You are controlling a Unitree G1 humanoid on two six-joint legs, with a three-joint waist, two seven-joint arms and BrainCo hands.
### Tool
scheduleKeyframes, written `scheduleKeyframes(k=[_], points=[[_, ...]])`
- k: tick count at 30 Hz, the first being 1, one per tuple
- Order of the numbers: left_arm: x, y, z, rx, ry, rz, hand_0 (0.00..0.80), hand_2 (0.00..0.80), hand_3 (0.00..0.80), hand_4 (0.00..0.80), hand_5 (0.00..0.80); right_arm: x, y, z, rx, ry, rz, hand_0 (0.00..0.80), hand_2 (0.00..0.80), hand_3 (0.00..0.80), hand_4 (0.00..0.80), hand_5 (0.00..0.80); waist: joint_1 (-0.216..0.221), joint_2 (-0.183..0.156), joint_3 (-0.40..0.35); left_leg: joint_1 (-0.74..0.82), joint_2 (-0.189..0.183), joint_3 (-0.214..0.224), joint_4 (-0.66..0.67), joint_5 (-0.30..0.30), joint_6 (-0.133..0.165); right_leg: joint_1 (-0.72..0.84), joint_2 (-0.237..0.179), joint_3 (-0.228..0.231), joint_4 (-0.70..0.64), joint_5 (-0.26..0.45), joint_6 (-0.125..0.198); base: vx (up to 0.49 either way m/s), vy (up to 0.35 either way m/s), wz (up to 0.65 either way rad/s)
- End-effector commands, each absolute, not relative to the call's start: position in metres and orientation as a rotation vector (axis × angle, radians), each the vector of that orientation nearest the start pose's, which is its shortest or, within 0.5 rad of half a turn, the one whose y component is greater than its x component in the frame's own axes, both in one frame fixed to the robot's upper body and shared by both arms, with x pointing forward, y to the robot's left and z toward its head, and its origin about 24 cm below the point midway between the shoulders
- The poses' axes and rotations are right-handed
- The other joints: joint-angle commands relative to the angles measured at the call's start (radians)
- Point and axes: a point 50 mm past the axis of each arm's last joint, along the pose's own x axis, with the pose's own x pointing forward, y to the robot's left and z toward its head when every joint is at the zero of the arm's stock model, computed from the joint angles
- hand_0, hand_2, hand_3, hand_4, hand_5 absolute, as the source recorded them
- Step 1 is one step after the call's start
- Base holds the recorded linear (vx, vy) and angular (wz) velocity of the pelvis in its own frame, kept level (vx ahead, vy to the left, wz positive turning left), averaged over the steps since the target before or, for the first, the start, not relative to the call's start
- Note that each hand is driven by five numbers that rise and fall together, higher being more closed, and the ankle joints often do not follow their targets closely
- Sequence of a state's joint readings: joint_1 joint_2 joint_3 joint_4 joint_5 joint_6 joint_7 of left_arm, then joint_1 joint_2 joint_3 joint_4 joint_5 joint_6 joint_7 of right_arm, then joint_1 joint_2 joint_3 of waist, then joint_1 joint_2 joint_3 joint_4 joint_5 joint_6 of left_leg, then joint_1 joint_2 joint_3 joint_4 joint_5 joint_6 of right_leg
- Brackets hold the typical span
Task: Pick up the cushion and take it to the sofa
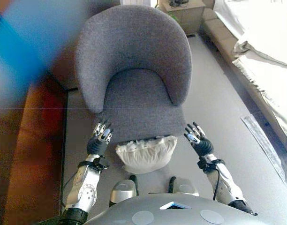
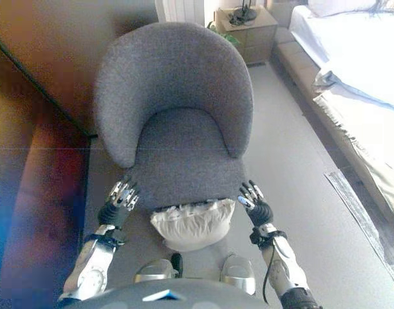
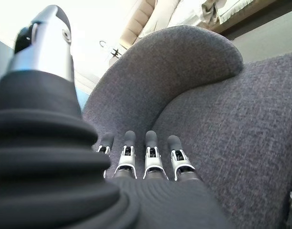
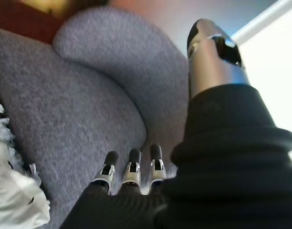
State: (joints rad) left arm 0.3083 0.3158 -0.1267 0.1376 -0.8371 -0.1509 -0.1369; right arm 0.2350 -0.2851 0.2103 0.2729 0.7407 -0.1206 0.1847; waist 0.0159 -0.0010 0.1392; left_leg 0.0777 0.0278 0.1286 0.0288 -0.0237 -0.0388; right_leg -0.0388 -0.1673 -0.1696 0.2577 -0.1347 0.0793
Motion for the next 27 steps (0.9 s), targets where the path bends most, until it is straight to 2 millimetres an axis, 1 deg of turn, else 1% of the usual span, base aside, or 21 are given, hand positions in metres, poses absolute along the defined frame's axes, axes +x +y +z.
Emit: scheduleKeyframes(k=[1, 2, 3, 6, 8, 10, 11, 12, 13, 15, 19, 20, 21, 22, 24, 25, 27], points=[[0.196, 0.215, 0.002, -0.432, 0.118, -0.006, 0.000, 0.000, 0.000, 0.000, 0.000, 0.200, -0.171, -0.021, 0.408, 0.194, 0.148, 0.000, 0.000, 0.000, 0.000, 0.000, 0.008, -0.048, 0.008, -0.037, 0.005, -0.017, 0.049, -0.060, 0.022, 0.005, -0.070, 0.019, -0.136, 0.171, 0.091, -0.014, -0.120, -0.05], [0.199, 0.215, 0.004, -0.438, 0.109, -0.006, 0.000, 0.000, 0.000, 0.000, 0.000, 0.203, -0.171, -0.018, 0.406, 0.185, 0.156, 0.000, 0.000, 0.000, 0.000, 0.000, 0.009, -0.048, 0.006, -0.036, 0.010, -0.015, 0.041, -0.054, 0.017, 0.015, -0.064, 0.012, -0.152, 0.170, 0.091, -0.019, -0.124, -0.07], [0.204, 0.212, 0.008, -0.444, 0.095, -0.010, 0.000, 0.000, 0.000, 0.000, 0.000, 0.207, -0.171, -0.015, 0.396, 0.170, 0.168, 0.000, 0.000, 0.000, 0.000, 0.000, 0.014, -0.052, -0.001, -0.032, 0.022, -0.006, 0.023, -0.042, 0.007, 0.038, -0.048, -0.004, -0.187, 0.166, 0.093, 0.009, -0.118, -0.04], [0.213, 0.202, 0.011, -0.450, 0.079, -0.031, 0.000, 0.000, 0.000, 0.000, 0.000, 0.216, -0.173, -0.011, 0.363, 0.164, 0.156, 0.000, 0.000, 0.000, 0.000, 0.000, 0.023, -0.054, -0.017, -0.026, 0.038, 0.004, -0.007, -0.024, -0.011, 0.079, -0.023, -0.026, -0.255, 0.170, 0.084, 0.033, -0.097, -0.05], [0.218, 0.196, 0.015, -0.450, 0.061, -0.058, 0.000, 0.000, 0.000, 0.000, 0.000, 0.221, -0.174, -0.010, 0.378, 0.155, 0.151, 0.000, 0.000, 0.000, 0.000, 0.000, 0.031, -0.050, -0.022, -0.028, 0.045, 0.010, -0.034, -0.005, -0.021, 0.094, -0.008, -0.047, -0.280, 0.171, 0.075, -0.024, -0.062, 0.00], [0.222, 0.192, 0.017, -0.462, 0.051, -0.078, 0.000, 0.000, 0.000, 0.000, 0.000, 0.224, -0.174, -0.006, 0.396, 0.135, 0.156, 0.000, 0.000, 0.000, 0.000, 0.000, 0.032, -0.045, -0.024, -0.036, 0.048, 0.008, -0.048, 0.007, -0.025, 0.096, 0.000, -0.057, -0.287, 0.169, 0.069, -0.051, -0.030, 0.03], [0.224, 0.190, 0.017, -0.479, 0.050, -0.090, 0.000, 0.000, 0.000, 0.000, 0.000, 0.225, -0.173, -0.005, 0.435, 0.127, 0.168, 0.000, 0.000, 0.000, 0.000, 0.000, 0.031, -0.043, -0.024, -0.039, 0.048, 0.005, -0.048, 0.009, -0.027, 0.094, 0.001, -0.059, -0.287, 0.168, 0.067, -0.035, -0.004, 0.02], [0.227, 0.187, 0.019, -0.551, 0.045, -0.131, 0.000, 0.000, 0.000, 0.000, 0.000, 0.226, -0.168, -0.001, 0.527, 0.114, 0.208, 0.000, 0.000, 0.000, 0.000, 0.000, 0.028, -0.042, -0.024, -0.039, 0.046, 0.003, -0.046, 0.009, -0.026, 0.095, 0.000, -0.059, -0.286, 0.168, 0.066, 0.000, 0.000, 0.00], [0.227, 0.182, 0.022, -0.633, 0.039, -0.178, 0.000, 0.000, 0.000, 0.000, 0.000, 0.225, -0.163, 0.004, 0.656, 0.101, 0.261, 0.000, 0.000, 0.000, 0.000, 0.000, 0.026, -0.040, -0.026, -0.039, 0.045, 0.003, -0.042, 0.007, -0.025, 0.097, -0.001, -0.061, -0.286, 0.166, 0.065, 0.013, 0.015, 0.04], [0.223, 0.173, 0.024, -0.785, 0.032, -0.261, 0.000, 0.000, 0.000, 0.000, 0.000, 0.220, -0.154, 0.008, 0.828, 0.068, 0.349, 0.000, 0.000, 0.000, 0.000, 0.000, 0.025, -0.036, -0.030, -0.037, 0.046, 0.004, -0.037, 0.002, -0.025, 0.103, -0.002, -0.061, -0.286, 0.161, 0.062, 0.038, 0.002, 0.05], [0.217, 0.147, 0.025, -1.121, 0.041, -0.429, 0.000, 0.000, 0.000, 0.000, 0.000, 0.215, -0.135, 0.010, 1.157, 0.015, 0.508, 0.000, 0.000, 0.000, 0.000, 0.000, 0.026, -0.029, -0.031, -0.020, 0.051, 0.011, -0.038, -0.001, -0.028, 0.123, -0.001, -0.068, -0.295, 0.157, 0.062, 0.044, -0.008, 0.02], [0.213, 0.137, 0.022, -1.223, 0.050, -0.476, 0.000, 0.000, 0.000, 0.000, 0.000, 0.214, -0.125, 0.013, 1.297, -0.018, 0.573, 0.000, 0.000, 0.000, 0.000, 0.000, 0.026, -0.027, -0.037, -0.014, 0.052, 0.016, -0.041, -0.004, -0.029, 0.127, -0.001, -0.069, -0.299, 0.157, 0.065, 0.045, -0.005, 0.00], [0.210, 0.132, 0.021, -1.273, 0.057, -0.501, 0.000, 0.000, 0.000, 0.000, 0.000, 0.213, -0.122, 0.015, 1.362, -0.038, 0.602, 0.000, 0.000, 0.000, 0.000, 0.000, 0.027, -0.026, -0.039, -0.011, 0.053, 0.018, -0.043, -0.005, -0.029, 0.130, -0.001, -0.069, -0.301, 0.157, 0.066, 0.053, -0.003, -0.01], [0.207, 0.125, 0.021, -1.342, 0.067, -0.530, 0.000, 0.000, 0.000, 0.000, 0.000, 0.212, -0.118, 0.019, 1.423, -0.063, 0.633, 0.000, 0.000, 0.000, 0.000, 0.000, 0.026, -0.024, -0.043, -0.005, 0.053, 0.020, -0.047, -0.007, -0.028, 0.134, -0.001, -0.069, -0.305, 0.156, 0.068, 0.049, 0.001, 0.00], [0.201, 0.117, 0.018, -1.429, 0.071, -0.560, 0.000, 0.000, 0.000, 0.000, 0.000, 0.210, -0.115, 0.021, 1.474, -0.087, 0.656, 0.000, 0.000, 0.000, 0.000, 0.000, 0.022, -0.021, -0.049, 0.003, 0.055, 0.025, -0.051, -0.009, -0.028, 0.139, 0.000, -0.066, -0.308, 0.155, 0.069, 0.052, 0.009, 0.00], [0.197, 0.115, 0.016, -1.463, 0.066, -0.570, 0.000, 0.000, 0.000, 0.000, 0.000, 0.208, -0.114, 0.020, 1.480, -0.093, 0.661, 0.000, 0.000, 0.000, 0.000, 0.000, 0.020, -0.018, -0.053, 0.007, 0.054, 0.027, -0.053, -0.012, -0.027, 0.141, 0.001, -0.062, -0.310, 0.153, 0.070, 0.047, 0.015, -0.01], [0.193, 0.116, 0.014, -1.480, 0.055, -0.572, 0.000, 0.000, 0.000, 0.000, 0.000, 0.204, -0.115, 0.017, 1.473, -0.094, 0.663, 0.000, 0.000, 0.000, 0.000, 0.000, 0.017, -0.017, -0.058, 0.012, 0.054, 0.031, -0.054, -0.015, -0.026, 0.144, 0.002, -0.056, -0.312, 0.151, 0.071, 0.040, 0.012, -0.01]])
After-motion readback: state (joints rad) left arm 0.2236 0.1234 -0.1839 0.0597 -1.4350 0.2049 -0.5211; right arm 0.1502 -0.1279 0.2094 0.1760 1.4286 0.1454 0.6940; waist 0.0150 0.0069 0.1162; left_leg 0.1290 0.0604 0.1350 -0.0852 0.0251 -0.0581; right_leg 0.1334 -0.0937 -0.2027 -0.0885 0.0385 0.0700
